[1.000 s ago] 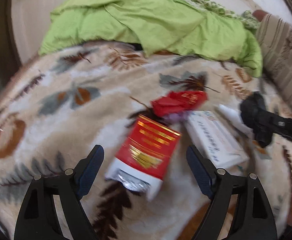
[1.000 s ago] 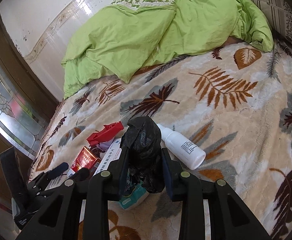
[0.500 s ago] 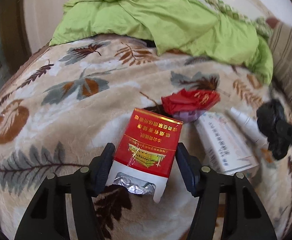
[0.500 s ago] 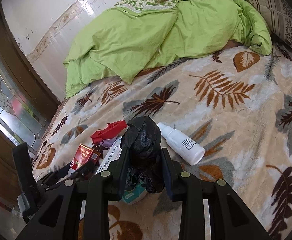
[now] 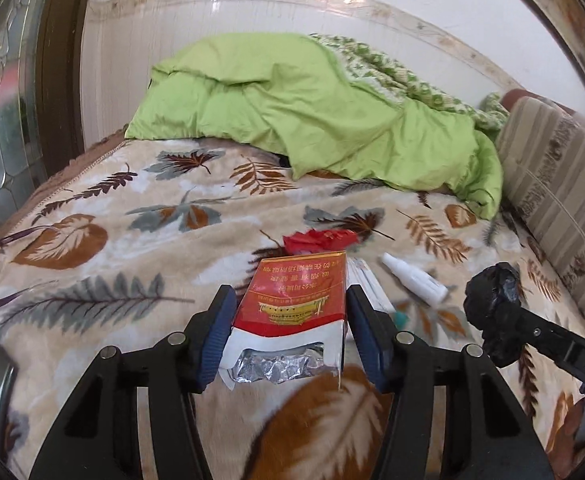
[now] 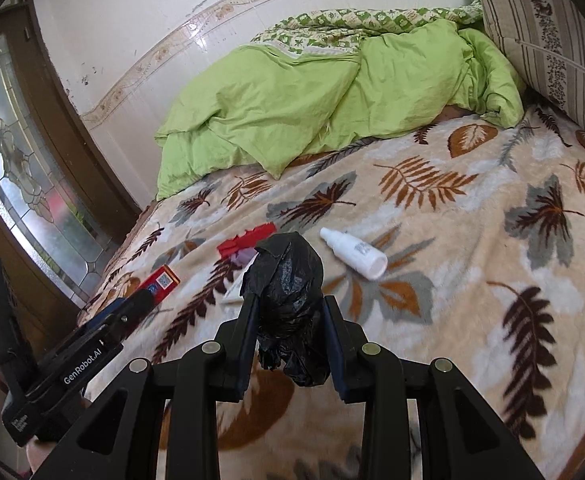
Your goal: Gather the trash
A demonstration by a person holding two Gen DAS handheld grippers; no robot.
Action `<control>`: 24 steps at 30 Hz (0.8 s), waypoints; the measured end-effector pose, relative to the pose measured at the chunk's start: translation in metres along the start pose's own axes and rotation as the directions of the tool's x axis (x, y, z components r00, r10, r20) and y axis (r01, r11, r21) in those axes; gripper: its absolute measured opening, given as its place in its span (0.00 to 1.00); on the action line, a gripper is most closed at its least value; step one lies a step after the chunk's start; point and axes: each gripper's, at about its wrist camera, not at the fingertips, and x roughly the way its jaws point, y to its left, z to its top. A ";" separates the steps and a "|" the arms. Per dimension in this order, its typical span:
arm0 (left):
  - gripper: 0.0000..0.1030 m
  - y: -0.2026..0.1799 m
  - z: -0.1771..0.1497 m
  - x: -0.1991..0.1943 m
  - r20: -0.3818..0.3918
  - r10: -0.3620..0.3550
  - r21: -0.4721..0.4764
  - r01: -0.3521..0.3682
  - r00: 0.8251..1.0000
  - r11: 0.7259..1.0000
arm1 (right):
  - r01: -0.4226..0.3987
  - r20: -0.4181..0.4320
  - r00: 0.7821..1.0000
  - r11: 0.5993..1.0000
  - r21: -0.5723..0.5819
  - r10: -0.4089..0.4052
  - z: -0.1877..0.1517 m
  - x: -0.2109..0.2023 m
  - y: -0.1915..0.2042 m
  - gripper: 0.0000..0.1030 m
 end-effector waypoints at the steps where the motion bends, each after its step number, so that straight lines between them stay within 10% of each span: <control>1: 0.54 -0.003 -0.004 -0.007 0.003 -0.010 0.009 0.010 1.000 1.000 | 0.000 0.002 1.000 1.000 -0.005 0.000 -0.005 -0.007 0.000 0.32; 14: 0.54 -0.033 -0.069 -0.089 0.000 -0.032 0.106 0.032 0.999 0.994 | -0.018 0.006 1.000 0.999 -0.028 0.018 -0.055 -0.071 -0.005 0.32; 24: 0.54 -0.041 -0.072 -0.078 0.003 -0.003 0.141 0.003 1.000 0.990 | 0.030 0.018 0.999 0.994 -0.109 -0.028 -0.060 -0.067 0.011 0.32</control>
